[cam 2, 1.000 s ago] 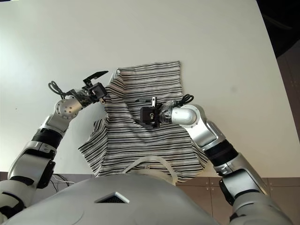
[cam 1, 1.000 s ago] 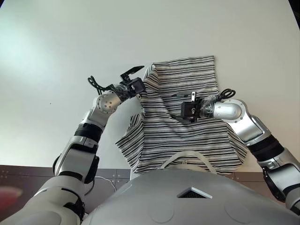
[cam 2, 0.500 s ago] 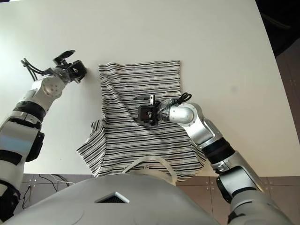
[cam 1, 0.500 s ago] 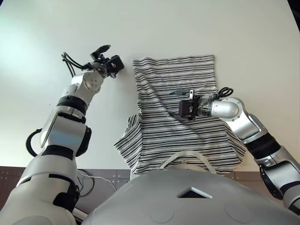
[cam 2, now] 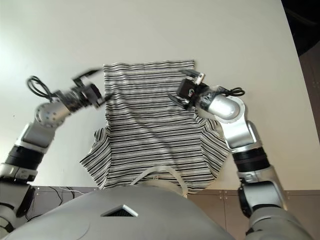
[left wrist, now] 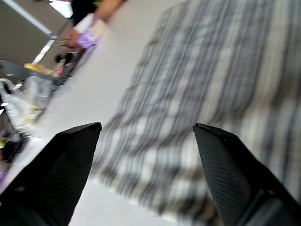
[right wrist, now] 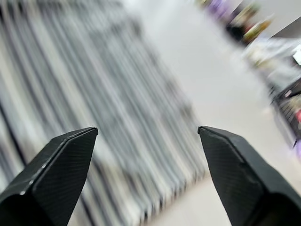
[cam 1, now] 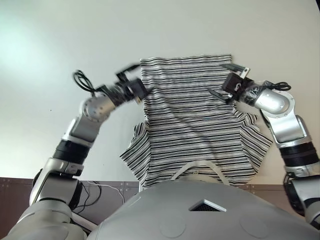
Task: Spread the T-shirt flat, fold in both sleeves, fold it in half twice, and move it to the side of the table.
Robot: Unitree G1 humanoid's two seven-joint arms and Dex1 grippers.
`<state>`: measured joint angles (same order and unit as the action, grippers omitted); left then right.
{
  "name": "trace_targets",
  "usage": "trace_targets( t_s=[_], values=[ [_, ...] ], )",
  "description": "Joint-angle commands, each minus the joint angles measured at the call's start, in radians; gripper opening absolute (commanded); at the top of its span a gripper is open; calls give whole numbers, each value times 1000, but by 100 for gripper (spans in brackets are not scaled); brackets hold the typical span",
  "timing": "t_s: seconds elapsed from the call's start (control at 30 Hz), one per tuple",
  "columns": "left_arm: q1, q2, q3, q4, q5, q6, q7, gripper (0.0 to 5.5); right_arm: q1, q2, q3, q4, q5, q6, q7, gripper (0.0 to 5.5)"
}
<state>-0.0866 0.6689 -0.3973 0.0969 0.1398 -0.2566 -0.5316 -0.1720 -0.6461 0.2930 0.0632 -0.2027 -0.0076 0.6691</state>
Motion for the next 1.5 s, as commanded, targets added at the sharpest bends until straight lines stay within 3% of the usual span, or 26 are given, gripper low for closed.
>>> trace_targets(
  t_s=[0.03, 0.2, 0.33, 0.63, 0.77, 0.87, 0.93, 1.03, 1.17, 1.3, 1.4, 1.5],
  values=[
    [85, 46, 8, -76, -14, 70, -97, 364, 21, -23, 15, 27, -27, -45, 22, 395],
    [21, 61, -25, 47, 139, 91, -101, 364, 14, 7, 63, 88, -68, -47, 36, 395],
    [-138, 42, -46, 287, 243, 4, -44, 364, -83, 57, 117, 245, -130, -60, 8, 395],
    [-277, -75, -25, 533, 261, -110, 91, 364, -257, 157, 129, 476, -190, -82, -135, 395],
    [-299, -93, -1, 572, 295, -89, 190, 364, -304, 161, 89, 550, -169, -156, -203, 395],
    [-293, -83, 50, 508, 283, -66, 244, 364, -265, 154, -14, 385, -69, -168, -224, 395],
    [-259, -71, 110, 364, 234, -32, 231, 364, -125, 63, -103, 67, 105, -69, -69, 395],
    [-172, -61, 187, 137, 162, 53, 182, 364, 157, -153, -123, -270, 265, 10, 199, 395],
    [-55, -19, 279, 1, 123, 152, 150, 364, 299, -238, -80, -176, 102, -86, 187, 395],
    [233, 118, 488, -133, 56, 146, 75, 364, 322, -222, -69, -75, 54, -125, 140, 395],
    [418, 175, 656, -215, 4, 131, 12, 364, 447, -268, -133, -154, 120, -116, 150, 395],
    [539, 166, 715, -244, 36, 112, 26, 364, 566, -300, -192, -225, 155, -110, 159, 395]
  ],
)
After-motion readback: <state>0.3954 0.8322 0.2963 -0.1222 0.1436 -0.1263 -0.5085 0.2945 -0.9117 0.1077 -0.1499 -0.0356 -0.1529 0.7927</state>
